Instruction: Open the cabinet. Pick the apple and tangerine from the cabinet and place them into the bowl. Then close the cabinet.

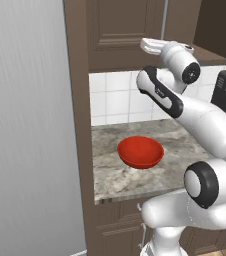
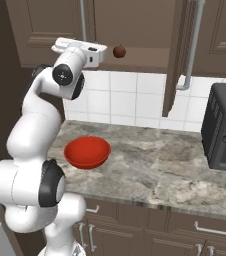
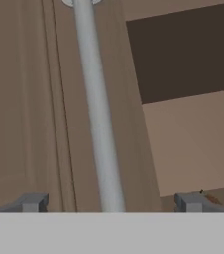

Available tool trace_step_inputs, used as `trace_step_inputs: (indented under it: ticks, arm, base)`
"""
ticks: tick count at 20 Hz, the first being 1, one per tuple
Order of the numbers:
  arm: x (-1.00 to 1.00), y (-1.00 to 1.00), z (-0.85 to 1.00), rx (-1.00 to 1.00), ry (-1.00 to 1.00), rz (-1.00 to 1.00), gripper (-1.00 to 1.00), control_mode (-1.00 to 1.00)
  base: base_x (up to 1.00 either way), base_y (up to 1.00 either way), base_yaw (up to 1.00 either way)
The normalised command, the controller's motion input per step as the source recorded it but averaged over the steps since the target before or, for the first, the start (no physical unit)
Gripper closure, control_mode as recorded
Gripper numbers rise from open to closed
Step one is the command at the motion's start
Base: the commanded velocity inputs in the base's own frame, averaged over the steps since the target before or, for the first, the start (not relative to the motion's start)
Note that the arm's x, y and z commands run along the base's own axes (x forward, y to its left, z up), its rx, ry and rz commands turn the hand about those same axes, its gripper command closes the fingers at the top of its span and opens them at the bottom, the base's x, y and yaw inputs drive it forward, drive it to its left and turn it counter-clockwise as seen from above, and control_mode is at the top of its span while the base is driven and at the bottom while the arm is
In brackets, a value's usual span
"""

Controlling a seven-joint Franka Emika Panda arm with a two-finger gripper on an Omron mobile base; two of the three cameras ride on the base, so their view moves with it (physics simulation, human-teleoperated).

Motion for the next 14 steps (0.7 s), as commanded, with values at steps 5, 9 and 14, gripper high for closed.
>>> trace_step_inputs:
  ticks: [5,9,14]
  arm:
    - [0.87,0.00,-0.01,0.00,0.04,0.00,-1.00,-1.00]
    - [0.93,0.00,-0.04,0.00,0.05,0.00,-1.00,-1.00]
    - [0.83,0.00,-0.07,0.00,0.03,-0.04,1.00,-1.00]
  base:
    - [0.00,0.00,0.00]
    - [0.00,0.00,0.00]
    - [0.00,0.00,0.00]
